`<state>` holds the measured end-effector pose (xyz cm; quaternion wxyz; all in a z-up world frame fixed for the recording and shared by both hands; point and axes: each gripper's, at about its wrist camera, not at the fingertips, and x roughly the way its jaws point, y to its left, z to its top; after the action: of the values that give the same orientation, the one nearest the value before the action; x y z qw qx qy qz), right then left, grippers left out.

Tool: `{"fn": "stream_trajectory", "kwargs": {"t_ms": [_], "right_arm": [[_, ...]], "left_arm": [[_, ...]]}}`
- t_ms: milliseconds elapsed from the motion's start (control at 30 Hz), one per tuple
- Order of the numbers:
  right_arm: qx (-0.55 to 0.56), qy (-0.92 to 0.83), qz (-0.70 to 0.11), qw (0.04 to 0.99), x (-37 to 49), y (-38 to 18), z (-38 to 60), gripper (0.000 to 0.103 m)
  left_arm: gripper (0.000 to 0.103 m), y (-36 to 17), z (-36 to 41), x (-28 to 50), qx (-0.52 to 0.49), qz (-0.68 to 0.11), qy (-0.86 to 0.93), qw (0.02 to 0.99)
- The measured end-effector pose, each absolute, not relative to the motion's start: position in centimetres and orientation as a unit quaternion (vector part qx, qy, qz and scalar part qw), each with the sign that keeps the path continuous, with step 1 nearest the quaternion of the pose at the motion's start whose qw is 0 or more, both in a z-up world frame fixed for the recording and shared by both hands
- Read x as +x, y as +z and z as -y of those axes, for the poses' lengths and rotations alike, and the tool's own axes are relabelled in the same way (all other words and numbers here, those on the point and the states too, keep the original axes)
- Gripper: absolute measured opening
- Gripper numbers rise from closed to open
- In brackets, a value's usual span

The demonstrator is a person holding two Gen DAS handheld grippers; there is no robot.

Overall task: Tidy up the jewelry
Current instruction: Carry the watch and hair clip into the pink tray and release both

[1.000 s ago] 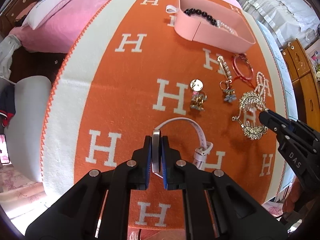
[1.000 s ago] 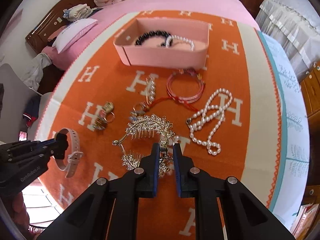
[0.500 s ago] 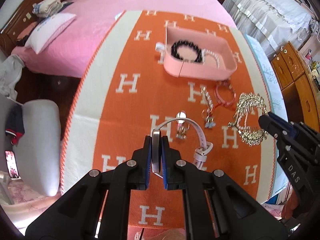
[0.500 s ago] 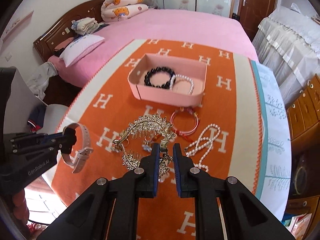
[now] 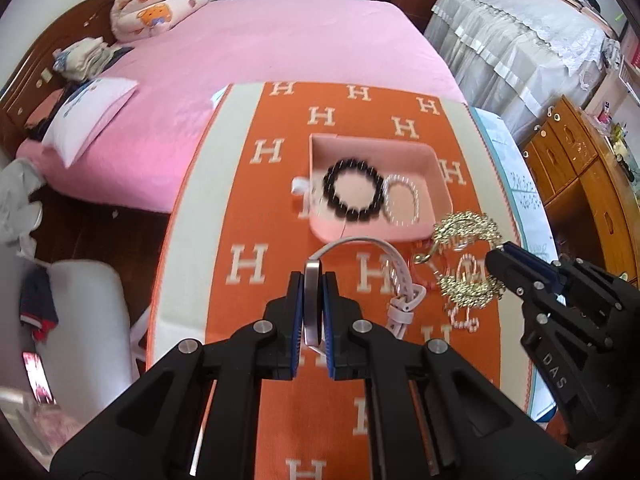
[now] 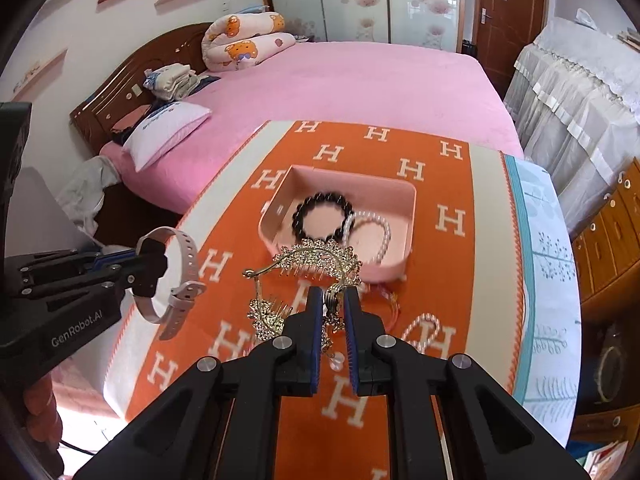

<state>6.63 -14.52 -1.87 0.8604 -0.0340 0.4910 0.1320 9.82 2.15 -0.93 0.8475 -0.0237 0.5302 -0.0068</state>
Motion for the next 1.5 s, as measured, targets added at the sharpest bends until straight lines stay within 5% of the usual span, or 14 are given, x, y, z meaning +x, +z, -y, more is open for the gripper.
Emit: {"fn": "stream_trajectory", "kwargs": {"t_ms": [567,1033,1100,1200,1500], "right_arm": [[0.069,0.027,-0.539,0.839,22.5,-8.9,17.2,0.01],[0.081,0.03,-0.577,0.812,25.3,-14.7,16.7,0.012],[0.079,0.032,-0.576,0.813,25.4,-14.9,16.7,0.012],[0.081,0.034,-0.573,0.815,25.2,-14.7,16.8,0.014],[0.087,0.04,-0.559,0.823,22.6,-12.7,17.5,0.015]], "left_arm": [[0.007,-8.3,1.8,25.3,0.009,-0.555,-0.066,0.829],[0.009,-13.5,2.9,27.5,0.028,-0.575,-0.083,0.813],[0.017,-13.2,2.9,27.3,0.028,-0.575,-0.085,0.813],[0.053,-12.4,2.8,26.8,0.023,-0.57,-0.085,0.817],[0.054,-10.3,1.2,24.5,0.003,-0.561,-0.064,0.825]]}}
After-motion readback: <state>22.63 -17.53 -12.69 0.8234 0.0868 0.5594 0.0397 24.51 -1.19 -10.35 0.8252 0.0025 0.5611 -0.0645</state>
